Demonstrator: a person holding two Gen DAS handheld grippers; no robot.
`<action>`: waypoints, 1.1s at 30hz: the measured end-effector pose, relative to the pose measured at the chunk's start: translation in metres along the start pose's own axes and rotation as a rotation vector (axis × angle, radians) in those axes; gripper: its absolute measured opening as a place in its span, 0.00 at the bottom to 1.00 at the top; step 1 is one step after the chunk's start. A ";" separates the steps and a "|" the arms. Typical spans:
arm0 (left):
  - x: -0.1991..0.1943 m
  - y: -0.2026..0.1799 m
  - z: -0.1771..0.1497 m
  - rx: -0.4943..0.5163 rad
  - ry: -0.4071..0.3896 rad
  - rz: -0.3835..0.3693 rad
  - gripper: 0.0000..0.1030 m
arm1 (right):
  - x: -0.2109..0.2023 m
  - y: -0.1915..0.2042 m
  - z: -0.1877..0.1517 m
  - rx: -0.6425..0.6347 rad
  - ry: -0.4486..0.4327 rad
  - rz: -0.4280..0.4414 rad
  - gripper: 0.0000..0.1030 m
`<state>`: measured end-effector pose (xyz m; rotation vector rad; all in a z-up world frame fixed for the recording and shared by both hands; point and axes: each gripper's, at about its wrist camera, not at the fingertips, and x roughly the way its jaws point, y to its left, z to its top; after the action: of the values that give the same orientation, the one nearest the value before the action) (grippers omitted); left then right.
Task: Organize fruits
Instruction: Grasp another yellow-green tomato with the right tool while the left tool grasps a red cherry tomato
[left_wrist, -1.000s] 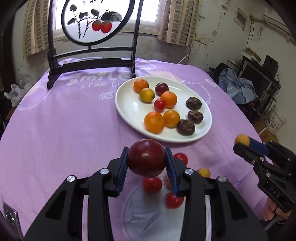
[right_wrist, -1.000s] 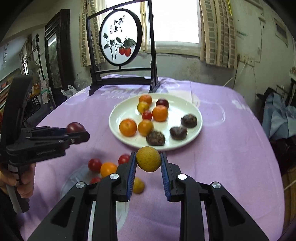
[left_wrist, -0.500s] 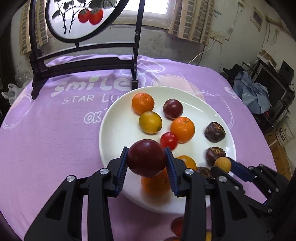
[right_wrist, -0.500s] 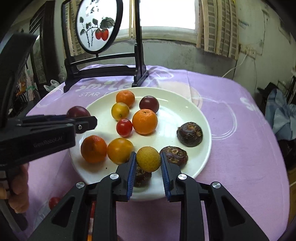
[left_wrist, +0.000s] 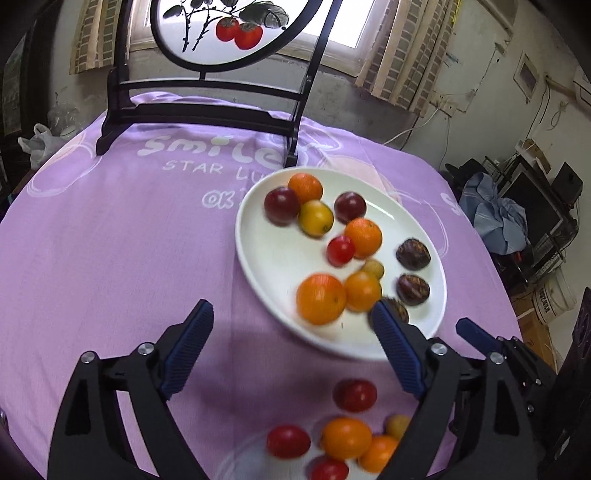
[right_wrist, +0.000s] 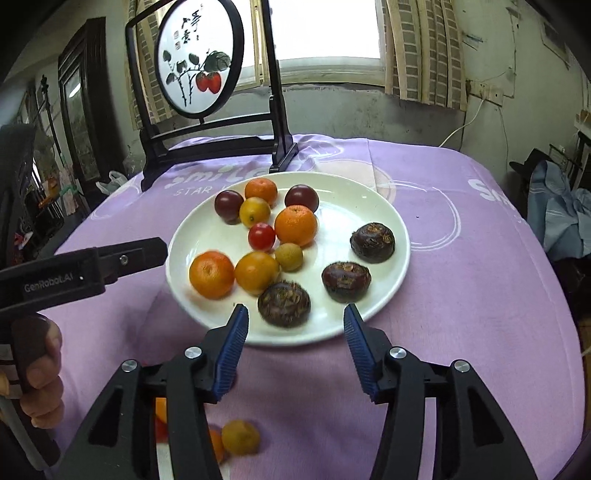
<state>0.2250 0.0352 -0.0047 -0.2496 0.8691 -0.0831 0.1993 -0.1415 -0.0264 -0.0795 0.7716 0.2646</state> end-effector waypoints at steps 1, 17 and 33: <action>-0.002 0.001 -0.006 -0.004 0.023 0.002 0.84 | -0.002 0.001 -0.003 -0.003 0.014 -0.002 0.53; -0.017 0.006 -0.071 0.108 0.069 -0.010 0.84 | -0.014 0.006 -0.055 -0.144 0.153 0.005 0.83; -0.028 0.016 -0.066 0.093 0.058 -0.068 0.87 | -0.007 0.033 -0.071 -0.297 0.144 0.016 0.49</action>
<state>0.1559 0.0434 -0.0283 -0.1901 0.9120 -0.1949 0.1376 -0.1228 -0.0713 -0.3756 0.8718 0.3907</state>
